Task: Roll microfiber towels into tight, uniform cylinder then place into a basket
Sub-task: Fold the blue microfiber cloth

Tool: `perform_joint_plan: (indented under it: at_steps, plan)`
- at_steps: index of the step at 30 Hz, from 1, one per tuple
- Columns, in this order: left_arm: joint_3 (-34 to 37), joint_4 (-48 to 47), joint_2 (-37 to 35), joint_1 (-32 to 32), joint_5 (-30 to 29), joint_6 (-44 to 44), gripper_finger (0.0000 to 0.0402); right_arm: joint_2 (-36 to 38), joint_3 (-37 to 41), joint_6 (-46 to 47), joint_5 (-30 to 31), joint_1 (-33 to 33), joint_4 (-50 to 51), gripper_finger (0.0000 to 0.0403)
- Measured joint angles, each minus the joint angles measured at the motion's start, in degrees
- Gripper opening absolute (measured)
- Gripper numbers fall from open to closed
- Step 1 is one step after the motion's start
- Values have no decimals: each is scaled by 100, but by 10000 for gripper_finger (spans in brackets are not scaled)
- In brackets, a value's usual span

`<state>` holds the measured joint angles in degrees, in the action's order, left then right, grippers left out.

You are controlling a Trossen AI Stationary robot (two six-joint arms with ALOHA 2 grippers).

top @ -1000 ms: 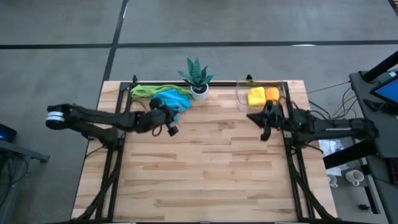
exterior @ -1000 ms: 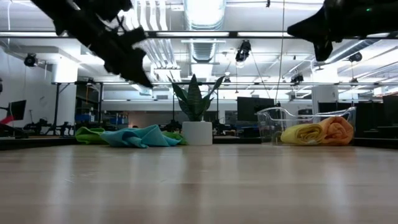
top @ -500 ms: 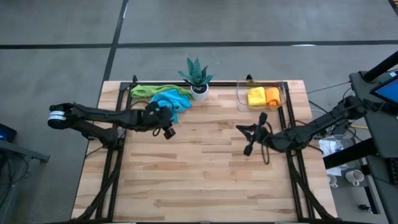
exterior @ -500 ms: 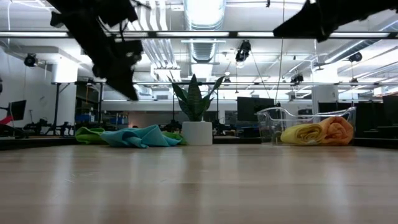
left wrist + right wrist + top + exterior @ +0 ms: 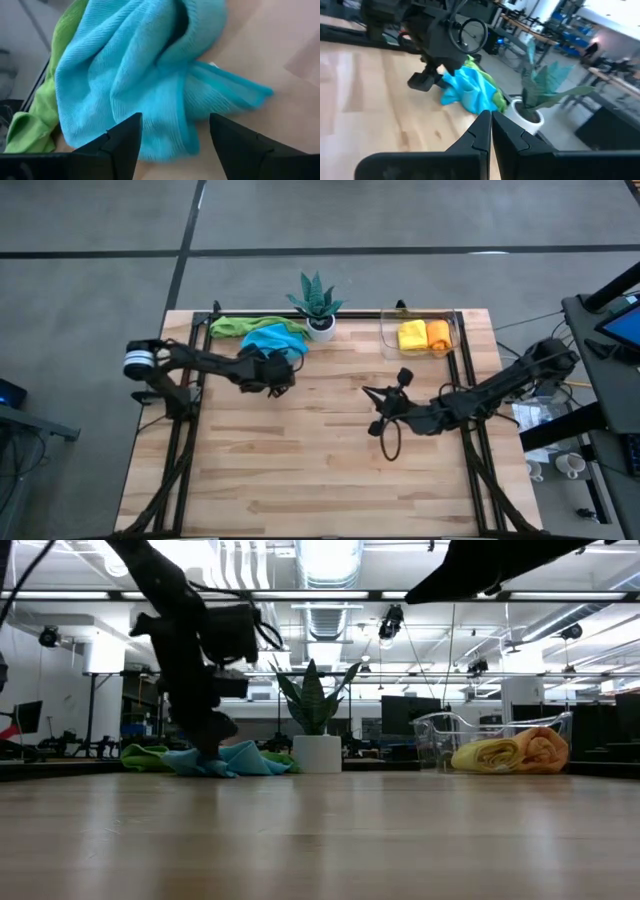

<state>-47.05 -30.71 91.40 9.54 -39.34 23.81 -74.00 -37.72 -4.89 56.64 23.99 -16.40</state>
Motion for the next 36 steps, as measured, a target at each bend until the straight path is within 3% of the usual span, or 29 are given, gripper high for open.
perform_joint_plan:
  at_steps: [7, 9, 13, 14, 19, 25, 31, 36]
  plan:
    - [-442, -436, 458, 289, -27, 150, 196, 11, -87, 42, 203, 0, 331, 9]
    - [-592, -656, 441, 284, -26, 137, 157, 62, -75, 65, 203, 0, 346, 9]
    - [-1002, -1324, 220, 207, -99, 133, 31, 154, -37, 77, 204, 0, 425, 9]
    - [-1092, -1493, 128, 189, -155, 134, 17, 175, -37, 77, 201, 0, 414, 9]
    - [-1617, -1977, -427, -35, -125, 31, 2, 258, -37, 53, 201, 0, 419, 9]
    - [-2600, -1935, -951, -757, 596, -644, 0, 268, 23, 33, 197, -2, 430, 9]
    - [-3946, -2404, -959, -1584, 784, -1114, 0, 265, 59, 173, 190, -7, 422, 9]
    - [-4520, -3126, -884, -1738, 763, -1084, 0, 232, 85, 385, 104, -44, 551, 15]
